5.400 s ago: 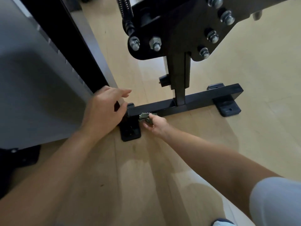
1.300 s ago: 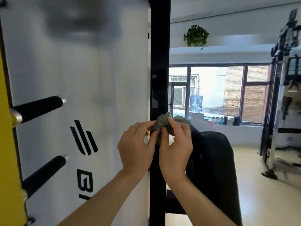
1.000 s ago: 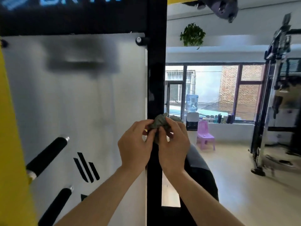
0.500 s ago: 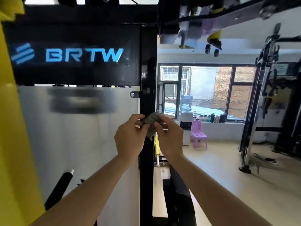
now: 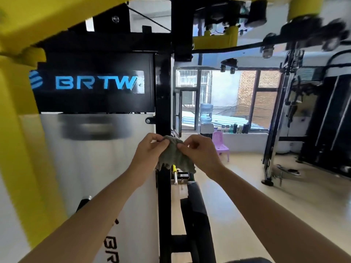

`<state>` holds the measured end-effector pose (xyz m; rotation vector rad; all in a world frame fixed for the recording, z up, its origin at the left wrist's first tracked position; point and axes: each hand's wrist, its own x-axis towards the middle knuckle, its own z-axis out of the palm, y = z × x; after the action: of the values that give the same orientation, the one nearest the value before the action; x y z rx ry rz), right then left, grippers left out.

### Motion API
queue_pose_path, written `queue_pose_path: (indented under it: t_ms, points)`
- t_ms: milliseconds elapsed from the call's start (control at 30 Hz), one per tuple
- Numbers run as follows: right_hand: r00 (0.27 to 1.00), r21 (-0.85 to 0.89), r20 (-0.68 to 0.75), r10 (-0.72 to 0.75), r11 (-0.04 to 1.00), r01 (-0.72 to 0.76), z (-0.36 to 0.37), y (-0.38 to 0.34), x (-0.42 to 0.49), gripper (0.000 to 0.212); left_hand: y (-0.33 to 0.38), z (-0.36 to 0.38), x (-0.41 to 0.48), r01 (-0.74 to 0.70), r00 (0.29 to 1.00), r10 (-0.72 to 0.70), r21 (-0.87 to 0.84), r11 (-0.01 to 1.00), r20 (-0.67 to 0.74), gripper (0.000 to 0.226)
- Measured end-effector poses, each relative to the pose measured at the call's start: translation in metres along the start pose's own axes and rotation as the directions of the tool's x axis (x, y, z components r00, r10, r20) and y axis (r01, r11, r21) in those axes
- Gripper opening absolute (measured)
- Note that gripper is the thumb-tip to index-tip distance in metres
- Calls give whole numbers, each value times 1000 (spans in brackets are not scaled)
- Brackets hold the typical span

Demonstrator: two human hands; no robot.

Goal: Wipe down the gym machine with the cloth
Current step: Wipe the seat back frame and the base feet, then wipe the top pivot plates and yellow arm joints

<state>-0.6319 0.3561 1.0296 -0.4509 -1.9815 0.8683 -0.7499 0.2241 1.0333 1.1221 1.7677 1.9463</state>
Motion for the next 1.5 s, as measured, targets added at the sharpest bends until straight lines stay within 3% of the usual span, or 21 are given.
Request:
queue_pose_path:
  t_ms: [133, 200, 267, 300, 433, 567, 633, 733, 900, 1133, 1333, 1500]
  points:
    - [987, 280, 57, 151, 946, -161, -28, -12, -21, 20, 18, -2, -18, 46, 973, -44, -5, 999, 227, 30]
    - [975, 343, 86, 205, 913, -222, -43, -20, -32, 22, 22, 0, -23, -23, 929, -38, 162, 987, 368, 40]
    - [972, 286, 76, 222, 929, -235, -58, -27, -42, 18, 22, 4, -26, -144, 915, 9, 306, 941, 403, 47]
    - [973, 238, 73, 218, 944, -230, -66, -29, -47, 16, 22, 7, -29, -163, 920, 35, 299, 940, 390, 48]
    - [946, -8, 259, 194, 980, -198, -100, -29, -70, 13, 24, 39, -53, 44, 902, -75, 83, 996, 425, 33]
    - [887, -124, 405, 219, 975, -184, -128, -16, -99, 20, 4, 74, -80, 127, 778, -156, 92, 988, 609, 25]
    - [899, -162, 395, 189, 978, -135, -144, -7, -114, 22, -12, 88, -91, 141, 715, -202, 145, 979, 669, 25]
    - [925, -236, 349, 153, 969, -72, -169, 9, -137, 22, -32, 114, -109, 76, 683, -218, 230, 970, 697, 21]
    - [922, -318, 326, 208, 943, -101, -214, 51, -173, 24, -47, 165, -135, 59, 707, -257, 307, 950, 659, 11]
    - [927, -434, 214, 306, 880, -190, -283, 117, -210, 14, -44, 236, -159, -7, 842, -223, 422, 907, 492, 15]
    - [906, -383, 161, 390, 871, -307, -315, 150, -208, 5, -37, 262, -158, -156, 907, -110, 568, 808, 406, 9]
    - [918, -277, 103, 384, 897, -344, -319, 160, -173, 4, -29, 261, -130, -164, 972, 17, 629, 760, 233, 8]
